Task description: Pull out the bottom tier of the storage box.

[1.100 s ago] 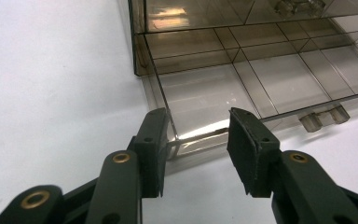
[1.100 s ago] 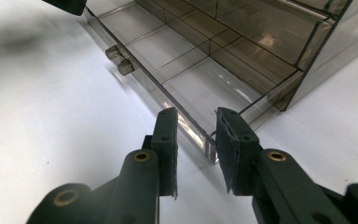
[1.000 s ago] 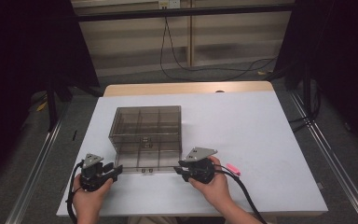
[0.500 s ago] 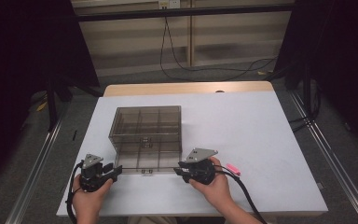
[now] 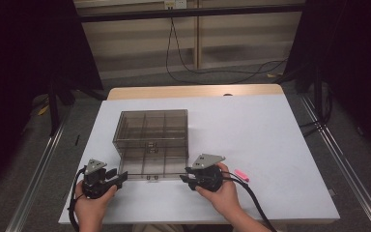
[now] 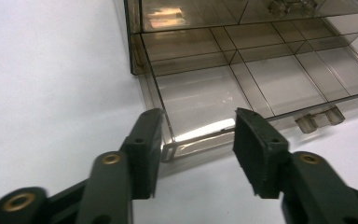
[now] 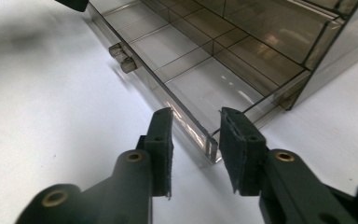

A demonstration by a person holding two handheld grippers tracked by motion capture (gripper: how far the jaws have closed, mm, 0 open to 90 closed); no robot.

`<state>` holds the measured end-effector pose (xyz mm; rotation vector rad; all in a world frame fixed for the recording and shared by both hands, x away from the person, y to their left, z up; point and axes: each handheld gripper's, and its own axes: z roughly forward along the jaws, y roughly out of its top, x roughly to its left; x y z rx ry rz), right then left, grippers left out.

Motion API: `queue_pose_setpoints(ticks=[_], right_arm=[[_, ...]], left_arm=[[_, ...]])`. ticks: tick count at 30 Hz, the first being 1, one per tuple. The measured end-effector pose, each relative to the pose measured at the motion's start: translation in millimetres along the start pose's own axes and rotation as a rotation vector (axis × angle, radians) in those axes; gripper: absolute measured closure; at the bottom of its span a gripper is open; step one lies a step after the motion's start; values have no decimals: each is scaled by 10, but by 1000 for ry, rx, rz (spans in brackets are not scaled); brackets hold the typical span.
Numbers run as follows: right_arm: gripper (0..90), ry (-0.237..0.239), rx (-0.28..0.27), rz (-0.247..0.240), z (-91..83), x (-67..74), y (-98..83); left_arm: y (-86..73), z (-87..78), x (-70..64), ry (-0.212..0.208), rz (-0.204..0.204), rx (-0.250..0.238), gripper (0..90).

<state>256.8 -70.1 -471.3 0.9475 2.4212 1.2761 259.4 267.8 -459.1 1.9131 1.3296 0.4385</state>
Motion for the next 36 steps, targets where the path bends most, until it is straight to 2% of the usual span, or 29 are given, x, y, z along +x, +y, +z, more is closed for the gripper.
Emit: queue_pose_setpoints(ticks=[3,6,7,15,20,36], right_arm=[[614,0,-1,2,-21,-11,8],[547,-5,8,11,-50,-35,13],[546,-8,11,11,-64,-41,14],[475,-25,19,12,-198,-121,-23],[418,-39,29,28,-290,-195,-77],[352,-79,51,54,-582,-379,-234]], left_arm=[[12,-7,15,4,-11,-6,431],[22,-9,41,7,-10,7,356],[25,-10,46,8,-3,10,341],[58,23,49,-5,-24,-1,238],[81,55,50,-3,-15,5,167],[163,138,24,-28,-17,-2,108]])
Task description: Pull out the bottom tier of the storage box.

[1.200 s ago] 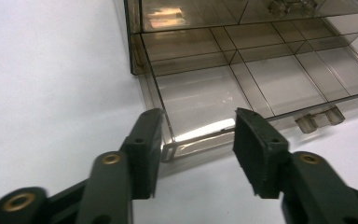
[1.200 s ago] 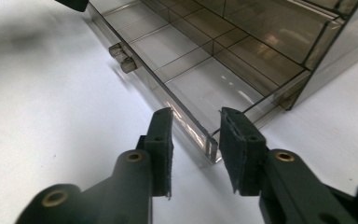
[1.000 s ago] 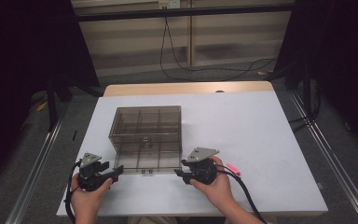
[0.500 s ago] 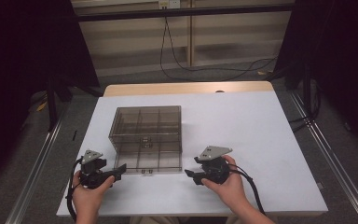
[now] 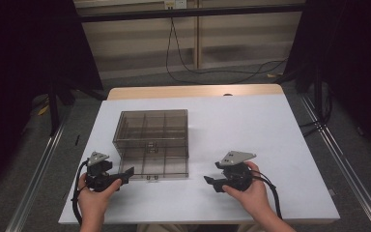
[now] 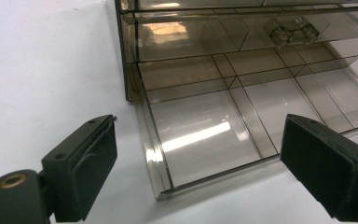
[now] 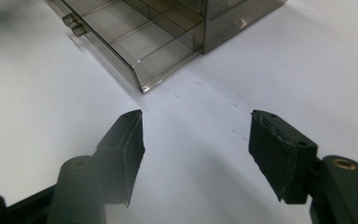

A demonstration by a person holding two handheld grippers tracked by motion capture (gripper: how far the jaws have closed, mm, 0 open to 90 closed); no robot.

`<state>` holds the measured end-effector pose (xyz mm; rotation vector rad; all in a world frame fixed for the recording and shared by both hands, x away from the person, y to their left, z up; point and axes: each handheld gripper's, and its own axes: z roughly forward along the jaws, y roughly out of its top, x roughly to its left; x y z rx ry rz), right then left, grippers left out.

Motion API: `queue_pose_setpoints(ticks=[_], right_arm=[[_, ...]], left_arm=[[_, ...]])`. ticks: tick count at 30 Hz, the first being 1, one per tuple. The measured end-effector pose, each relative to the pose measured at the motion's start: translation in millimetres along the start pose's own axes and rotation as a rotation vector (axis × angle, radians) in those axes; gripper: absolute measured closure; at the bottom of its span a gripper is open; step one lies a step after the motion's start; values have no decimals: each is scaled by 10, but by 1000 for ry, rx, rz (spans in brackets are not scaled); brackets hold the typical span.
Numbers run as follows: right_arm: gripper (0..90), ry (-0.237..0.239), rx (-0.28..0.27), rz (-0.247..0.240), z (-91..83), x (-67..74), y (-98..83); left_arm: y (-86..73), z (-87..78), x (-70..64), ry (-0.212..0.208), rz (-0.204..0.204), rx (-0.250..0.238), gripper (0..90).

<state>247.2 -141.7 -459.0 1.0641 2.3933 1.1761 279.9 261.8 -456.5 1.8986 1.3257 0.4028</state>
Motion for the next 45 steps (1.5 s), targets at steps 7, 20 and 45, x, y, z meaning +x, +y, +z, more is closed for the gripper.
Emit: queue_pose_setpoints(ticks=[7,20,45], right_arm=[[324,-20,1,19,-92,-81,-78],[310,-48,-6,64,-232,-204,-179],[342,-103,2,97,-376,-348,-354]], left_arm=[[33,22,-10,-14,-7,-9,90],[70,37,-7,-53,-33,-15,29],[123,101,-38,-108,36,-4,20]])
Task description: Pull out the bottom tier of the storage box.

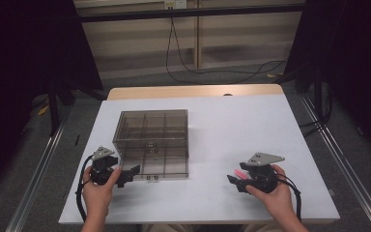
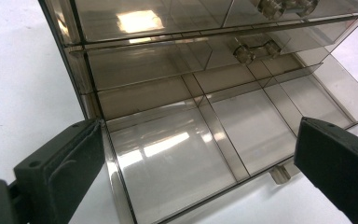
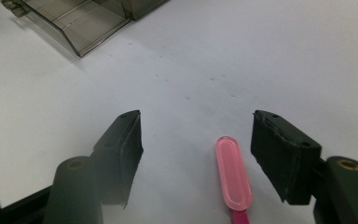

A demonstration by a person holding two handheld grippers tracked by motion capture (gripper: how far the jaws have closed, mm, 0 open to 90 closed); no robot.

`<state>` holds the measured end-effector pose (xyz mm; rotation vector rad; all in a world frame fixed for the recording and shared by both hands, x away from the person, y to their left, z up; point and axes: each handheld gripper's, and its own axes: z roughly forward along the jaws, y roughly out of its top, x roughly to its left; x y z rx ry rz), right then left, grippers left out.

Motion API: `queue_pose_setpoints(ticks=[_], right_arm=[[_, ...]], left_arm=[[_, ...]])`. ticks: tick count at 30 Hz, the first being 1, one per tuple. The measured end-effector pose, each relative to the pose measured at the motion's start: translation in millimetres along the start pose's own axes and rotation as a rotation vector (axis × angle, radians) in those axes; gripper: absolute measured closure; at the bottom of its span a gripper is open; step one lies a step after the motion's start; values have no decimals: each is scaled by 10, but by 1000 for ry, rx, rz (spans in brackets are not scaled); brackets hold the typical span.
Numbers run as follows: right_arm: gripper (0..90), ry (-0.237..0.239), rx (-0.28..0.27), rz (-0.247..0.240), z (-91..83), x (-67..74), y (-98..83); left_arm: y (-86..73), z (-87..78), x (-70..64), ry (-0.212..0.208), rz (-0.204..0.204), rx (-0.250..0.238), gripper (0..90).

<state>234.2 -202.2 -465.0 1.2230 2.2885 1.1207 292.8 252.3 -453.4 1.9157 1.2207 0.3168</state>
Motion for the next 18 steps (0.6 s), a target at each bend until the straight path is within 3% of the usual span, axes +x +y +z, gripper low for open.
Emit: queue_pose_setpoints(ticks=[18], right_arm=[[369,-41,24,5,-22,-80,-89]], left_arm=[[4,20,-16,-3,3,5,20]])
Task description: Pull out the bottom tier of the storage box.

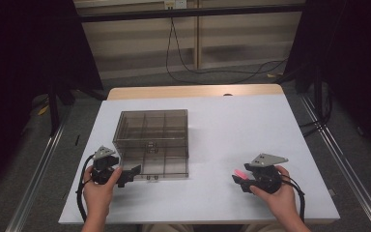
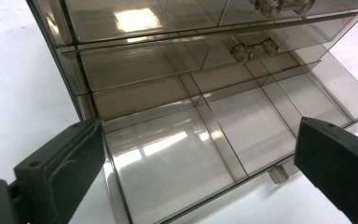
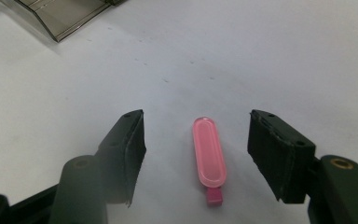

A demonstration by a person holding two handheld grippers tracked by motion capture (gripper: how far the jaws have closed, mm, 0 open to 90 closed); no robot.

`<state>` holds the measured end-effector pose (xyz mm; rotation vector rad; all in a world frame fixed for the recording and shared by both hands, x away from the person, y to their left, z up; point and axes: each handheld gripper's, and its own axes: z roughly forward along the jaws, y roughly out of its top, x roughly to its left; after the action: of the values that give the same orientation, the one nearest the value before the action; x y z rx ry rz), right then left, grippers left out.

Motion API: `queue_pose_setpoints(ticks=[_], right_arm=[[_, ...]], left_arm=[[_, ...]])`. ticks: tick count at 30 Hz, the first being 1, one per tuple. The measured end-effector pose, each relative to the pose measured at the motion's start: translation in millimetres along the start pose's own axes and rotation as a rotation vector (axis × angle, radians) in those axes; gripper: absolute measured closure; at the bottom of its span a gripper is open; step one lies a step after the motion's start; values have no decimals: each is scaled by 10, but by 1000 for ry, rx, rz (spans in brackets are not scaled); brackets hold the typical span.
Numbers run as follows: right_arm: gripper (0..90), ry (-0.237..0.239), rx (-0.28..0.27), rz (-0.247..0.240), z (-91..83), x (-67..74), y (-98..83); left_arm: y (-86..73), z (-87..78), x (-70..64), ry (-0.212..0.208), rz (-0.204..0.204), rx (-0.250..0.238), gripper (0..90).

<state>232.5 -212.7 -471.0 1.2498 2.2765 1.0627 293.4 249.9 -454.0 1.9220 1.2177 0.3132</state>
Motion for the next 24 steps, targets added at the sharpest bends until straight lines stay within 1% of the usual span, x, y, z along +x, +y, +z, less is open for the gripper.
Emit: queue_pose_setpoints(ticks=[1,2,3,5,7,9,12,14,16,17,20,21,22,24], right_arm=[[372,-1,1,-1,1,-2,-2],[377,-6,2,-14,3,-10,-5],[382,-10,3,-15,4,-13,-7],[394,-6,2,1,2,-24,-16],[414,-13,5,2,0,-37,-27],[444,-1,3,9,3,-45,-34],[476,-2,13,14,12,-41,-40],[506,-3,21,3,21,-46,-45],[532,-8,31,8,25,-51,-51],[545,-7,31,1,30,-64,-53],[593,-2,35,8,36,-80,-61],[609,8,34,7,41,-85,-62],[618,9,40,9,43,-85,-61],[646,8,47,15,50,-88,-62]], left_arm=[[0,2,-1,0,2,1,20],[0,1,2,-1,7,4,20],[1,4,-1,1,3,1,20],[3,3,2,-2,6,2,20],[2,10,0,-3,2,0,20],[1,13,-1,-6,3,4,21],[3,12,-1,-5,3,0,22],[4,12,1,-5,3,0,23],[5,10,3,-3,4,2,22],[5,10,3,-4,4,2,23],[1,9,-1,-5,5,0,22],[1,9,-4,-4,3,-3,23],[2,3,1,-3,11,2,23],[2,-1,5,-4,8,-1,23]])
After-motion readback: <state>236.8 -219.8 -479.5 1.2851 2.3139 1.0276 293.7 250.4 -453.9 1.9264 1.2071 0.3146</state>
